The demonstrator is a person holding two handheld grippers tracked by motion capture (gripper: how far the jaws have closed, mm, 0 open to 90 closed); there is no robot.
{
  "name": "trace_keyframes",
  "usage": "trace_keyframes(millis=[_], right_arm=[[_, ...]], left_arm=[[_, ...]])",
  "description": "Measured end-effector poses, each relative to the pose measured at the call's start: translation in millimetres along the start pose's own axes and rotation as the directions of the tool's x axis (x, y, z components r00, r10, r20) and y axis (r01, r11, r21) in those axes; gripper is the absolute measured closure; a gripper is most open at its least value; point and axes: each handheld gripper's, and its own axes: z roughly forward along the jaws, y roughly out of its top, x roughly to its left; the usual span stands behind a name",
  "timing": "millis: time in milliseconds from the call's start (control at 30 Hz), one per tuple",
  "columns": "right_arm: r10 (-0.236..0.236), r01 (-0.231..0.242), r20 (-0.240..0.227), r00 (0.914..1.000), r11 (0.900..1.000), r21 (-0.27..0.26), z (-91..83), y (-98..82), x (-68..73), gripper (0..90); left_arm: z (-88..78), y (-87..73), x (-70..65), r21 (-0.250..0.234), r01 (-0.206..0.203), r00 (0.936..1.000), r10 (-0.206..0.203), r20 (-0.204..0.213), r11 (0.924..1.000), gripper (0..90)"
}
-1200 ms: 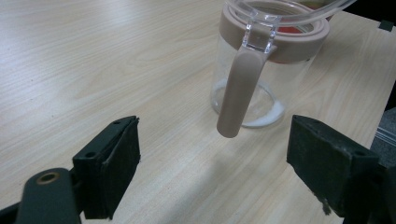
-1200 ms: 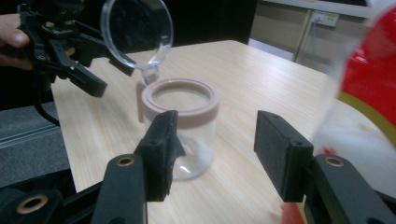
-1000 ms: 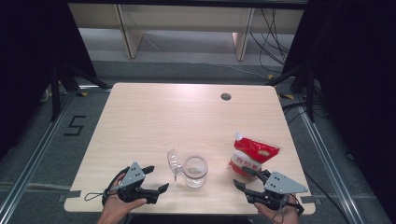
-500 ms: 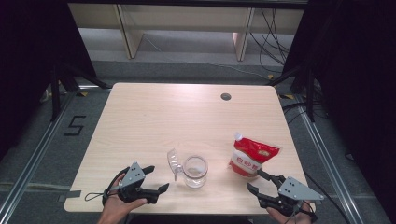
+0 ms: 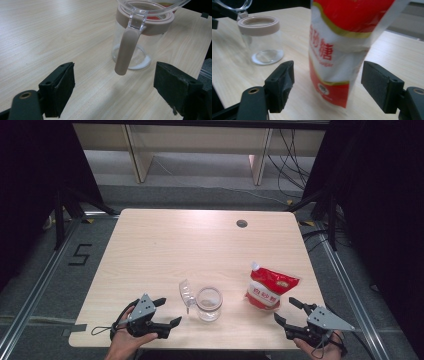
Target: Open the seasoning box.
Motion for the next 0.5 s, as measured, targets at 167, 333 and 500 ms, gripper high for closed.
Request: trace_keyframes(millis=[167, 333, 500], right_arm=[[-0.013, 0.012, 0.011, 0.9999, 1.0, 0.007, 4.1, -2.2, -6.8, 21.9], [-0.065, 0.065, 0.004, 0.9979, 0.998, 0.011, 12.6, -3.7, -13.3, 21.2], [-0.054, 0.055, -0.016, 0.9984, 0.998, 0.018, 24.5, -8.0, -22.0, 20.1]], left_arm=[[0.4, -0.2, 0.1, -0.002, 0.001, 1.0, -0.001, -0.002, 1.0, 16.8], [0.8, -0.3, 0.2, -0.001, 0.001, 1.0, -0.001, -0.002, 1.0, 16.9], [-0.1, 0.0, 0.1, 0.003, 0.002, 1.0, -0.001, -0.007, 1.0, 16.9]])
